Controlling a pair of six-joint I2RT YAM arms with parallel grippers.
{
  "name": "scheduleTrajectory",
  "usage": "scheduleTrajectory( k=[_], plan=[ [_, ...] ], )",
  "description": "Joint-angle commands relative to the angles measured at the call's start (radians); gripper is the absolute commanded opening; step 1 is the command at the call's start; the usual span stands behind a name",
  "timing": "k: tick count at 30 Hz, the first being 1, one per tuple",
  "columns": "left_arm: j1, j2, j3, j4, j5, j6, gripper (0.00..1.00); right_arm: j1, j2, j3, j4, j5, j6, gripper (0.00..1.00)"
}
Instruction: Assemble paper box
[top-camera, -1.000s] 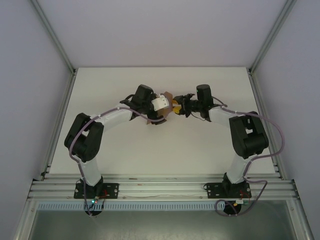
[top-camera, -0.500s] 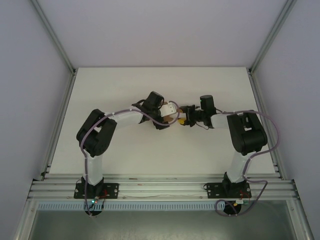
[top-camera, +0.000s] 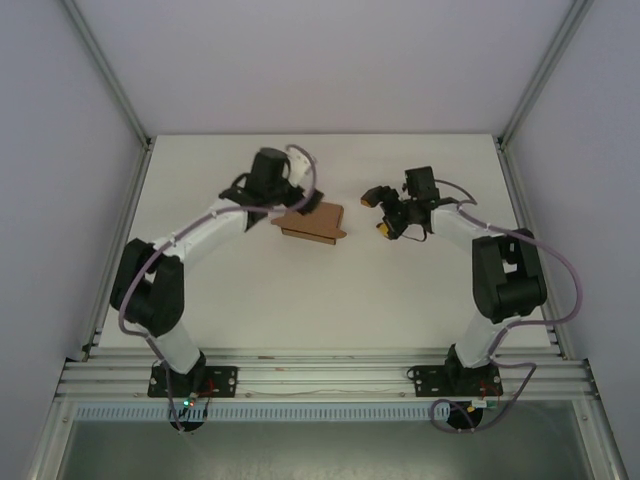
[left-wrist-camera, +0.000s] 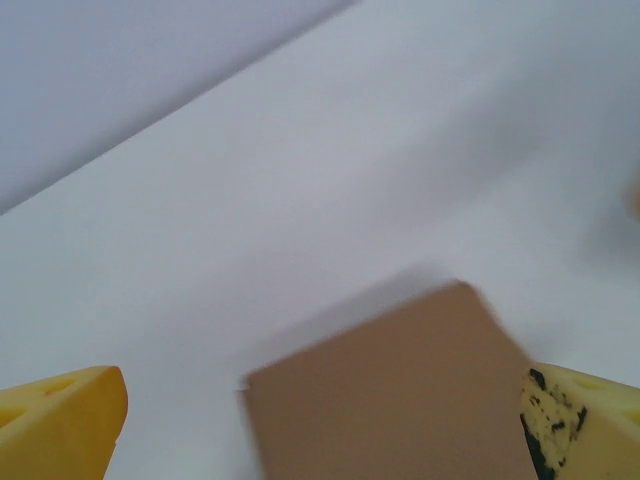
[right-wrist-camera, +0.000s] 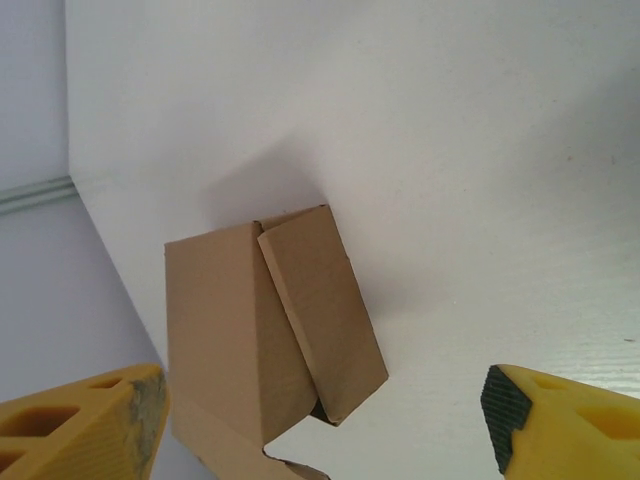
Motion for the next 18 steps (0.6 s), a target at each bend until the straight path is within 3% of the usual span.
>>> scheduleTrajectory(
  k=[1,6,9,11,18],
  plan=[
    [0.116,0.129,0.077,-0.180,0.123,-0.248,1.00,0.047,0.047,0.068,-0.070,0.067,-0.094,0.85],
    [0.164,0.240,0.054,-0.121,0.306,-0.310,1.00,0.079,0.091,0.106,-0.065,0.099,-0.106,0.88],
    [0.187,0.275,0.021,-0.072,0.342,-0.366,0.99,0.091,0.105,0.104,-0.051,0.103,-0.118,0.95],
    [0.205,0.299,-0.001,-0.041,0.381,-0.402,0.96,0.103,0.113,0.108,-0.049,0.105,-0.137,1.00],
    [0.228,0.314,-0.126,0.163,0.545,-0.500,0.75,0.113,0.140,0.109,-0.028,0.113,-0.169,1.00]
  ],
)
